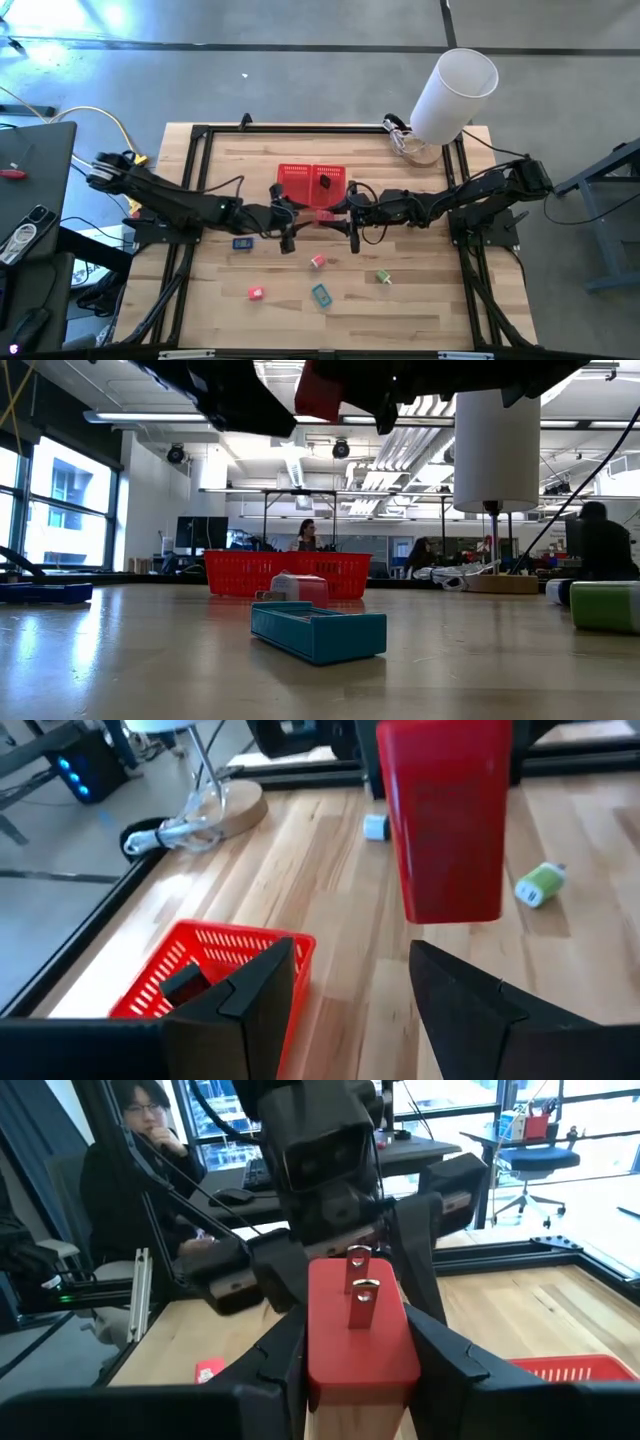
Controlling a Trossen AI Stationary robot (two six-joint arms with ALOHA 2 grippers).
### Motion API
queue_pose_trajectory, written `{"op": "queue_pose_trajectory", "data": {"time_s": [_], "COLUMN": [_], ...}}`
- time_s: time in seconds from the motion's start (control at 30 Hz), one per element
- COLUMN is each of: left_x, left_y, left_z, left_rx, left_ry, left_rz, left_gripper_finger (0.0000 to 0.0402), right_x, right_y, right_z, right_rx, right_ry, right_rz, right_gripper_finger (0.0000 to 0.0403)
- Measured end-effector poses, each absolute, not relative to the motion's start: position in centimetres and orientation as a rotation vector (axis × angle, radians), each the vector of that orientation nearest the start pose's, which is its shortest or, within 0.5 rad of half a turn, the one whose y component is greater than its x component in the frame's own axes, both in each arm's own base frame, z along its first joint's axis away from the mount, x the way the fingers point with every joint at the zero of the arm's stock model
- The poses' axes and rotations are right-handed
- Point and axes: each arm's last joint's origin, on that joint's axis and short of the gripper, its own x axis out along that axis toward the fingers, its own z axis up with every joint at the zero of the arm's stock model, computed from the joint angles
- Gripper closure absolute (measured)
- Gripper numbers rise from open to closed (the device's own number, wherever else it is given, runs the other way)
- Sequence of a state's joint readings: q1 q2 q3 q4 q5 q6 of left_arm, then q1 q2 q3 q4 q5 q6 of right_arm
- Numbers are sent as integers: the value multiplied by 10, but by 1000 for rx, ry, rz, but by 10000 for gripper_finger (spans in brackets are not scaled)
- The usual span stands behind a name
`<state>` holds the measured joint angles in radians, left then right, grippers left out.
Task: Pick & Place Office items
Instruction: Put the red charger adapter into the left red bin
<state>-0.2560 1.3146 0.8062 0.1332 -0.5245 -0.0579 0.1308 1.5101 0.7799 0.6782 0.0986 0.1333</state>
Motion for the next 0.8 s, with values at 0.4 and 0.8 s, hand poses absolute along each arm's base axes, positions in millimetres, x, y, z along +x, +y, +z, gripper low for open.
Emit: {"op": "queue_pose_trajectory", "data": {"time_s": [0.4, 0.8], "left_x": [286, 297], "left_y": [-62, -44], "left_z": [255, 260], "left_rx": [45, -100], "left_ry": [313, 215], "left_rz": [97, 120], "left_gripper_finger": [211, 211], "right_x": [321, 321], "right_y": [39, 34], "right_z": [243, 244], "right_rx": [119, 127], "right_ry": [61, 53], "right_rz": [34, 34], "right_gripper_finger": [291, 291]}}
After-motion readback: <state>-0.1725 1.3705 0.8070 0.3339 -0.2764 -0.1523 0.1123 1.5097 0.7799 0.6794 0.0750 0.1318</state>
